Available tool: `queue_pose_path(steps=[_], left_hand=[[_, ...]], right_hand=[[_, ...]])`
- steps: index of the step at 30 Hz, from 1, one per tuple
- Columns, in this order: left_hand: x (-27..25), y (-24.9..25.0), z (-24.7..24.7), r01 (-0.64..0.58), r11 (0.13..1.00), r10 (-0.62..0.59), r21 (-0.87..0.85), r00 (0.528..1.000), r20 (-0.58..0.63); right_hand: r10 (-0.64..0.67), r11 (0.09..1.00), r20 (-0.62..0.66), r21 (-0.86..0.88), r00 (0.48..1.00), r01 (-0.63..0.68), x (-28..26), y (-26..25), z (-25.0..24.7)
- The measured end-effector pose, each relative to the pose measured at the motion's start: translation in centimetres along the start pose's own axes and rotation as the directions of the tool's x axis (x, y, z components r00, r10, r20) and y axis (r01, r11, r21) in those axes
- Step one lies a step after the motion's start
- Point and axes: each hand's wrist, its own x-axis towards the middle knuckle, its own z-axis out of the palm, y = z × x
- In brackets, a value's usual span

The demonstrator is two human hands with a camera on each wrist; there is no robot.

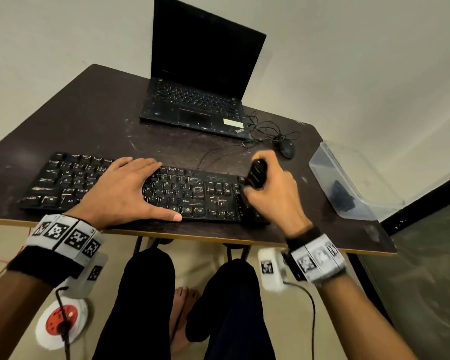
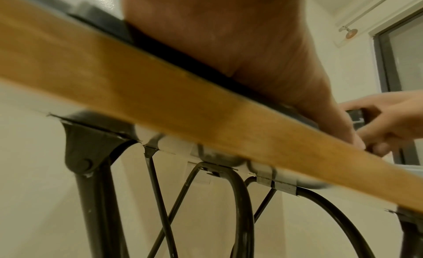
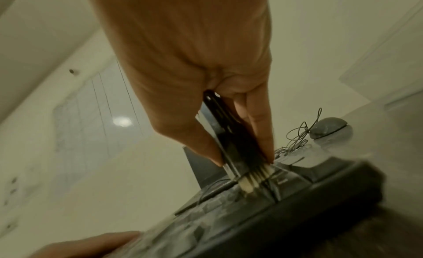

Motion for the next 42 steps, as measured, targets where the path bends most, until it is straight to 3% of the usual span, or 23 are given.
queue_pose_path(steps=[5,12,20,25,29,33,37,39,42], left_hand=[[-0.2,0.1,-0.1,0.018,1.000,-0.018,-0.005,1.000,-0.017],[-0.3,0.1,0.0,0.015,1.000,-0.016,-0.015,0.999,-0.033],[-0.5,0.5,-0.4,0.023,0.999,-0.023,-0.027,1.000,-0.018],[-0.4,0.2,-0.1,0.012,1.000,-0.013,-0.007,1.000,-0.020],[-0.3,0.1,-0.1,-0.001,1.000,0.001,0.009,1.000,-0.024],[-0.3,0.1,0.1,-0.003,1.000,0.004,0.003,0.999,-0.035],[-0.2,0.1,0.1,0.001,1.000,-0.001,-0.009,1.000,-0.031],[-0.1,0.1,0.1,-0.003,1.000,0.003,-0.002,1.000,-0.031],[-0.2,-0.2,0.1,0.002,1.000,-0.002,0.003,1.000,-0.029]], right_hand=[[-0.028,1.000,0.060,0.006,0.998,0.027,6.5,-1.4,1.1],[-0.141,0.990,0.035,0.036,0.989,0.140,-3.0,-0.1,0.5],[-0.107,0.994,0.055,0.025,0.993,0.106,7.1,-2.2,2.0],[-0.220,0.971,0.159,0.128,0.962,0.201,2.7,-1.0,1.3],[-0.264,0.960,0.090,0.125,0.960,0.252,4.4,0.2,1.0],[-0.366,0.917,0.177,0.236,0.913,0.322,4.4,0.8,0.7],[-0.324,0.917,0.110,0.278,0.939,0.284,5.3,1.4,0.5],[-0.360,0.888,0.143,0.356,0.922,0.292,4.8,1.5,0.9],[-0.378,0.889,0.153,0.334,0.913,0.312,4.8,1.2,1.2]])
